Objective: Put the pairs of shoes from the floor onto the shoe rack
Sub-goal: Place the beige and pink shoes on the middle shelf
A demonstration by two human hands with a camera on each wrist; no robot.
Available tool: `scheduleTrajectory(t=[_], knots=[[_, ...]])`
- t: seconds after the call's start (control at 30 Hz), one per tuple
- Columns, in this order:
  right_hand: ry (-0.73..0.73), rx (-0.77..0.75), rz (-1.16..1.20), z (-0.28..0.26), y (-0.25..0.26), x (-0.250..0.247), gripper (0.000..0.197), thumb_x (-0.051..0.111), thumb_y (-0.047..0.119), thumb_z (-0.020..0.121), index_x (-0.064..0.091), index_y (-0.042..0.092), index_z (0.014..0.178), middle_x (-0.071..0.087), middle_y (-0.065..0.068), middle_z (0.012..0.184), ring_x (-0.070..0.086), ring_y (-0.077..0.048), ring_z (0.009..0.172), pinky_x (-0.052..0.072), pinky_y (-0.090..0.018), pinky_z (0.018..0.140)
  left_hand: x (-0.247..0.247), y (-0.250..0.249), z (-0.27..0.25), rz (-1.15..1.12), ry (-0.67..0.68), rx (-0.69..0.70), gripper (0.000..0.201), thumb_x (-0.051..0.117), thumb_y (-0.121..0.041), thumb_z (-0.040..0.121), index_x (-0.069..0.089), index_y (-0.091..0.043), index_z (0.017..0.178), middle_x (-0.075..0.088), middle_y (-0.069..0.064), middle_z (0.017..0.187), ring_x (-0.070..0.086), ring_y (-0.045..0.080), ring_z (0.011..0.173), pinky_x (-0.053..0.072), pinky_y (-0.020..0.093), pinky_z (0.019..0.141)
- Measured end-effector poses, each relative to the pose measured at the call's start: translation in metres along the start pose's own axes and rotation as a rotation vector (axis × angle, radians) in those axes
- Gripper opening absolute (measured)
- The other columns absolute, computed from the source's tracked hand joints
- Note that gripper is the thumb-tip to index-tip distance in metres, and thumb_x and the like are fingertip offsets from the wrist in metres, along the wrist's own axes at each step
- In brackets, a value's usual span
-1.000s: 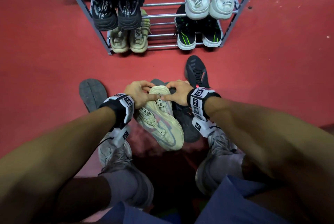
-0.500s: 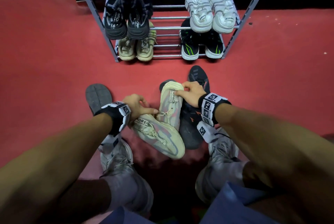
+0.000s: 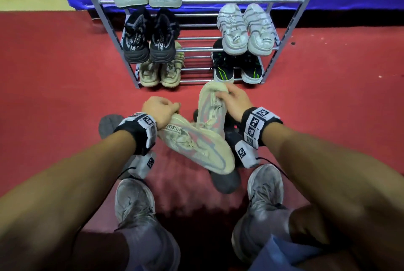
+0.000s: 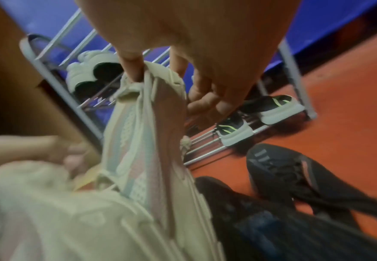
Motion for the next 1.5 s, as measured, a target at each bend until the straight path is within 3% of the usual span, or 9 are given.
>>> scheduleTrajectory(t=[0.17,0.27,0.43,0.7,0.87,1.13,1.3,1.4,1.5], knots=[[0.164,0.017,-0.161,-0.016,-0.013,0.031,0.063,0.062,0.039,0.086,0.040,0.035,0.146,0.049,0.006,0.146,0.045,-0.012,0.133,0.031,-0.026,0.111,0.027,-0.028,-0.002,0.088,-0.044,0.064,0.034,0.053,-0.055,0.089,0.062,-0.023,0.082,0.060,-0.009,0.068,0.056,0.014,0.066,0.036,0.027,0.068],[0.191,0.135,-0.110,-0.024,-0.036,0.034,0.094,0.077,0.054,0.072,0.028,0.031,0.149,0.048,0.005,0.143,0.048,-0.015,0.130,0.036,-0.030,0.109,0.033,-0.011,0.004,0.077,-0.076,0.004,0.041,0.044,-0.054,0.093,0.066,-0.019,0.092,0.068,0.003,0.084,0.062,0.029,0.088,0.039,0.029,0.074],[0.315,0.067,-0.189,-0.041,-0.048,0.068,0.138,0.092,0.042,0.055,-0.006,0.038,0.152,0.032,0.000,0.155,0.035,-0.017,0.139,0.028,-0.029,0.113,0.033,-0.014,0.018,-0.068,-0.114,-0.041,0.051,0.039,-0.059,0.089,0.070,-0.020,0.103,0.071,0.007,0.100,0.061,0.030,0.100,0.045,0.037,0.088],[0.131,0.135,0.017,-0.021,-0.061,0.049,0.126,0.091,0.042,0.057,0.008,0.035,0.152,0.038,0.008,0.149,0.039,-0.013,0.136,0.030,-0.031,0.113,0.041,-0.023,0.016,-0.275,-0.112,-0.041,0.052,0.046,-0.065,0.084,0.061,-0.022,0.108,0.064,0.000,0.110,0.057,0.020,0.101,0.042,0.035,0.089],[-0.127,0.259,0.238,0.002,-0.062,0.005,0.125,0.091,0.062,0.038,0.030,0.031,0.142,0.059,0.010,0.125,0.061,-0.015,0.115,0.048,-0.043,0.104,0.084,-0.008,-0.006,-0.448,0.274,-0.134,0.095,0.068,-0.084,0.051,0.049,-0.033,0.128,0.070,0.000,0.115,0.070,0.019,0.097,0.054,0.046,0.093],[-0.172,0.211,0.355,0.011,-0.002,-0.024,0.129,0.090,0.064,0.033,0.032,0.027,0.143,0.062,0.005,0.126,0.064,-0.019,0.111,0.051,-0.046,0.099,0.080,-0.060,-0.033,-0.406,0.339,0.122,0.069,0.085,-0.039,0.068,0.054,-0.029,0.128,0.071,-0.011,0.114,0.068,0.009,0.103,0.053,0.040,0.097],[-0.143,0.165,0.311,0.046,0.023,-0.047,0.127,0.082,0.078,0.034,0.037,0.032,0.143,0.064,0.007,0.126,0.067,-0.019,0.109,0.052,-0.047,0.097,0.050,-0.107,-0.026,-0.515,0.287,0.167,0.071,0.083,-0.045,0.063,0.057,-0.025,0.126,0.072,-0.007,0.114,0.069,0.013,0.103,0.052,0.044,0.098],[-0.082,0.138,0.237,0.035,0.064,-0.059,0.111,0.070,0.079,0.057,0.027,0.036,0.149,0.058,0.008,0.134,0.062,-0.019,0.115,0.048,-0.045,0.101,0.036,-0.130,-0.013,-0.528,0.260,0.182,0.073,0.085,-0.048,0.059,0.059,-0.025,0.123,0.073,-0.004,0.113,0.070,0.019,0.103,0.052,0.047,0.097],[-0.061,0.139,0.175,0.019,0.104,-0.077,0.085,0.051,0.066,0.081,0.027,0.022,0.150,0.057,-0.002,0.133,0.061,-0.024,0.113,0.049,-0.045,0.099,0.019,-0.166,-0.004,-0.534,0.244,0.202,0.052,0.081,-0.025,0.076,0.061,-0.014,0.124,0.072,0.004,0.114,0.070,0.021,0.099,0.054,0.039,0.094]])
Point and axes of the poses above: each hand's wrist, its own z-axis towards the middle knuckle, its own x-axis out of the palm, y = z × x, the point moved 10 cm from there along z, towards the middle knuckle
